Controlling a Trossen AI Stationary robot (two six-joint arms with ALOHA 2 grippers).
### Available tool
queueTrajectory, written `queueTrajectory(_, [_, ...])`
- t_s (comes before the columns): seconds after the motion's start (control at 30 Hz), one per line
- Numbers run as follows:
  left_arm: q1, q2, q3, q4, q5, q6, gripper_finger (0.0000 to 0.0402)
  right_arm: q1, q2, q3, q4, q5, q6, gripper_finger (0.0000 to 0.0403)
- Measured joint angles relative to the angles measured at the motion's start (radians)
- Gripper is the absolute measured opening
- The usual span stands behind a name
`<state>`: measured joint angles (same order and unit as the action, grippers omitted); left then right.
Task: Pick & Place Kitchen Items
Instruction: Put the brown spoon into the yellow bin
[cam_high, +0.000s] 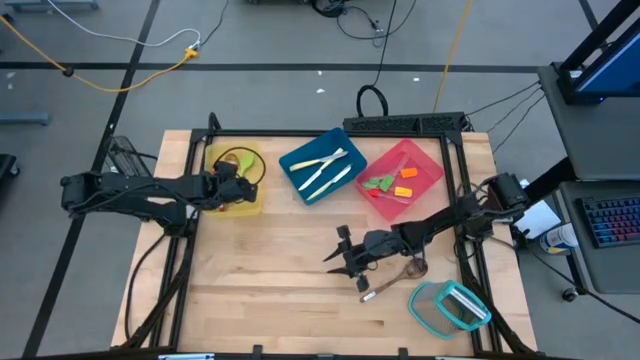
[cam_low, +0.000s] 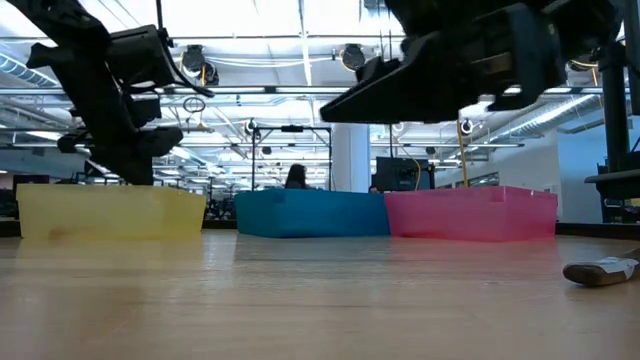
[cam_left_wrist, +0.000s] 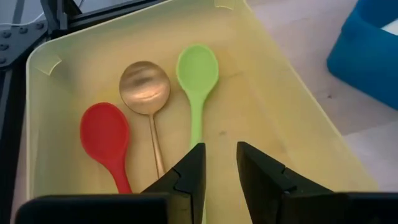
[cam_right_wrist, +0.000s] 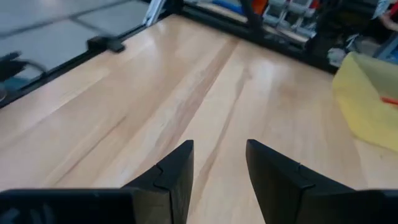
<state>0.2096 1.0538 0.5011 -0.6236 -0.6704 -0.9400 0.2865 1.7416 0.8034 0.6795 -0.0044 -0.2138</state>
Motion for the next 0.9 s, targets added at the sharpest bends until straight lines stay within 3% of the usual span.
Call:
queueTrajectory(0.2, [-0.018, 0.000, 0.000, -0.001, 0.000, -0.001, 0.0093, 0.023, -0.136, 0.001, -0.310, 0.001, 0.010, 0.0139])
queueTrajectory(0.43, [-0.023, 0.000, 0.000, -0.001, 0.000, -0.004, 0.0093, 0.059, -0.236, 0.001, -0.666, -0.014, 0.194, 0.0171])
queueTrajectory(0.67, [-0.023, 0.000, 0.000, -0.001, -0.002, -0.012, 0.0093, 0.107, -0.236, -0.007, -0.800, -0.154, 0.267, 0.0212])
queueTrajectory(0.9, [-0.023, 0.000, 0.000, -0.001, -0.003, -0.011, 0.0093, 0.163, -0.236, -0.097, -0.744, -0.154, 0.327, 0.0204])
